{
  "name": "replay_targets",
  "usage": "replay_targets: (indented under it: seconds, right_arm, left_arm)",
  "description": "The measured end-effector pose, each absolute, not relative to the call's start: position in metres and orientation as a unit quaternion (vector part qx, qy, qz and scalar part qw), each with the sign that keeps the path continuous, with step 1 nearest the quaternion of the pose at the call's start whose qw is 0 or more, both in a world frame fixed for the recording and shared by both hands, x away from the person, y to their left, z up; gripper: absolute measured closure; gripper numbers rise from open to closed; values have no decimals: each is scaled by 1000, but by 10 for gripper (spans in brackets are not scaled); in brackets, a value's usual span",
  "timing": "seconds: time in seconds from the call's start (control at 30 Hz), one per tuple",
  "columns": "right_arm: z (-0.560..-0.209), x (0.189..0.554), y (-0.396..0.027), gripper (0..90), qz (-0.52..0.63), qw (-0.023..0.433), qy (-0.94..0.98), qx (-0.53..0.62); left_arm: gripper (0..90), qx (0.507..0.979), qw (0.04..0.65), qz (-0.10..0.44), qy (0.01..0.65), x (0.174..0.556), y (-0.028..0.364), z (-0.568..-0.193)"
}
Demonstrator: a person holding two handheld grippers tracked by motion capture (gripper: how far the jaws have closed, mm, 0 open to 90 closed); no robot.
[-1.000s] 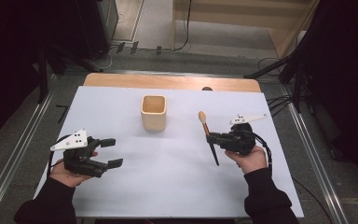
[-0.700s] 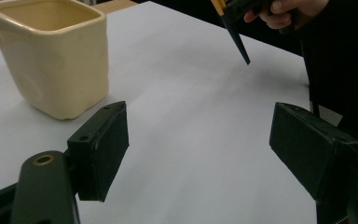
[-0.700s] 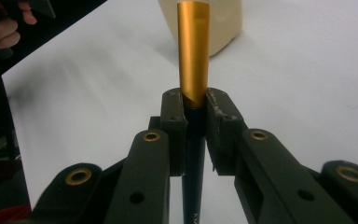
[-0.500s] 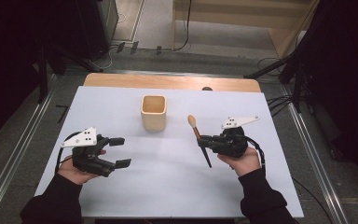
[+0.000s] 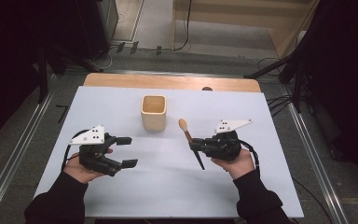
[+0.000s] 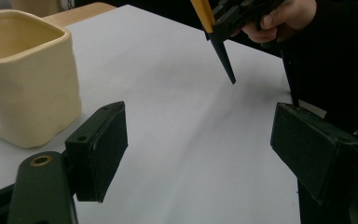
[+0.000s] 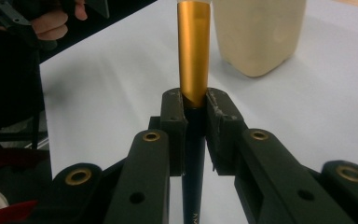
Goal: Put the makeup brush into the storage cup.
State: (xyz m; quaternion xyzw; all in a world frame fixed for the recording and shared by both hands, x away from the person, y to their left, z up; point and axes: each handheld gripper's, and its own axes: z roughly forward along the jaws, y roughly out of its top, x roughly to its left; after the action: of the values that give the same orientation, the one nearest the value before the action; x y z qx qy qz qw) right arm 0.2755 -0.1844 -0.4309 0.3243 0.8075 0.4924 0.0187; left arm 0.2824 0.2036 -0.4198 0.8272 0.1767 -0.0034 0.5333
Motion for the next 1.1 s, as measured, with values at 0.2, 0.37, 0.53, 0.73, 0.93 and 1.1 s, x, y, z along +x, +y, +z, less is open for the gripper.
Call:
replay_targets:
  seconds: [0.2, 0.37, 0.53, 0.73, 0.93, 1.1]
  right_arm:
    - [-432, 276, -175, 793, 491, 21, 815, 307]
    - [-433, 275, -168, 793, 494, 16, 817, 296]
    - [-433, 276, -166, 793, 500, 0, 816, 289]
    - [-432, 277, -160, 793, 508, -5, 816, 277]
    - [-434, 275, -151, 793, 508, -16, 820, 262]
    - [-435, 273, -146, 793, 519, -22, 816, 252]
  left_arm:
    - [200, 831, 531, -10, 168, 287, 195, -419]
    - [204, 836, 525, -13, 158, 288, 188, -417]
    - [210, 837, 527, -19, 149, 293, 181, -414]
    - [235, 836, 529, -27, 148, 296, 172, -413]
    - [236, 837, 526, -35, 146, 293, 163, -416]
    - [236, 834, 532, -35, 145, 291, 162, -417]
